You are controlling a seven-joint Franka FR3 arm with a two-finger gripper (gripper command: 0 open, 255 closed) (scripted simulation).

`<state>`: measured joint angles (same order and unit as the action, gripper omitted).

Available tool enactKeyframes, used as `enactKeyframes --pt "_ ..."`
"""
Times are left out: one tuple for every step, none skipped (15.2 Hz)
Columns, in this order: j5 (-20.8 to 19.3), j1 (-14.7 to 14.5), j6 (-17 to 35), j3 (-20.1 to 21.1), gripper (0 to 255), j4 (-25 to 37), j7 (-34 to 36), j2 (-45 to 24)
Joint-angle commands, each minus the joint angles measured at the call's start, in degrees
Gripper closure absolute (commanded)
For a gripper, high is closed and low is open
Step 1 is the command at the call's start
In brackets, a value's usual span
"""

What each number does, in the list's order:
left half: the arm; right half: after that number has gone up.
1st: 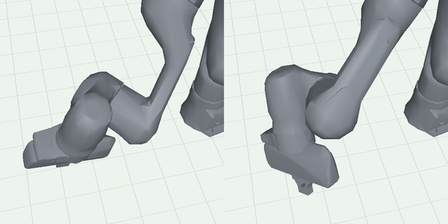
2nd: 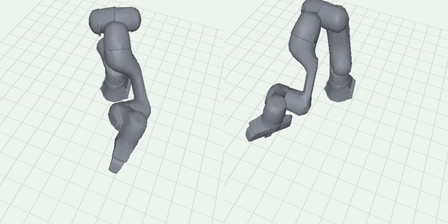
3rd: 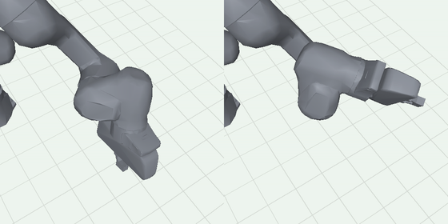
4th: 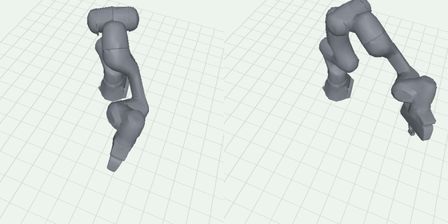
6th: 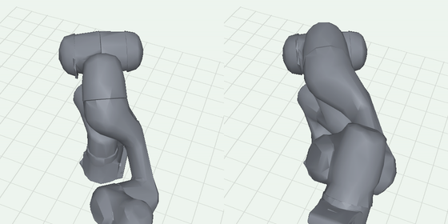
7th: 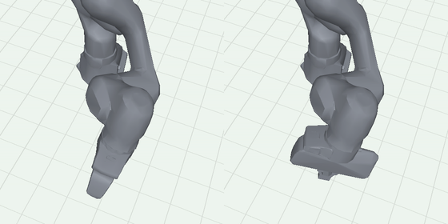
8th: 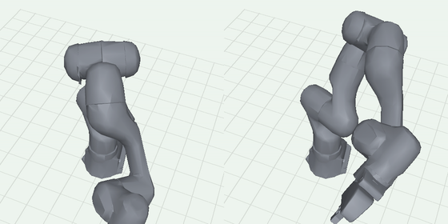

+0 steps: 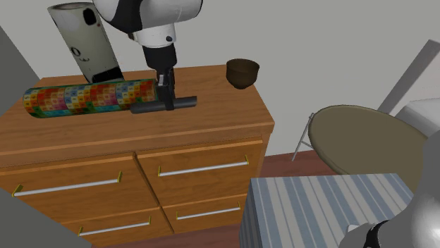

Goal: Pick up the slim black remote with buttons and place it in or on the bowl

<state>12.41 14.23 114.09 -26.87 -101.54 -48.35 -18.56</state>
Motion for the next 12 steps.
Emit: enactKeyframes --pt "-0.35 -0.03 -1.3 -0.14 255 0.83 0.24 0.53" --pt "-0.52 -0.06 -1.97 -0.21 255 1.27 0.38 0.79" --pt "-0.68 -0.08 -2.64 -0.27 255 1.72 0.51 1.05" --pt "-0.84 -0.1 -3.31 -0.32 255 2.19 0.64 1.29" --pt "-0.99 -0.12 -3.99 -0.37 255 2.67 0.76 1.52" --pt "-1.13 -0.13 -4.67 -0.42 255 3.17 0.88 1.74" --pt "-1.26 -0.14 -5.36 -0.47 255 3.68 1.0 1.95" --pt "-1.39 -0.15 -6.05 -0.52 255 4.2 1.11 2.14" --pt "-1.51 -0.15 -6.75 -0.56 255 4.74 1.22 2.32" --pt "-1.63 -0.15 -7.45 -0.6 255 5.3 1.33 2.49" --pt "-1.73 -0.15 -8.15 -0.64 255 5.87 1.43 2.65" --pt "-1.83 -0.14 -8.86 -0.68 255 6.46 1.53 2.8"
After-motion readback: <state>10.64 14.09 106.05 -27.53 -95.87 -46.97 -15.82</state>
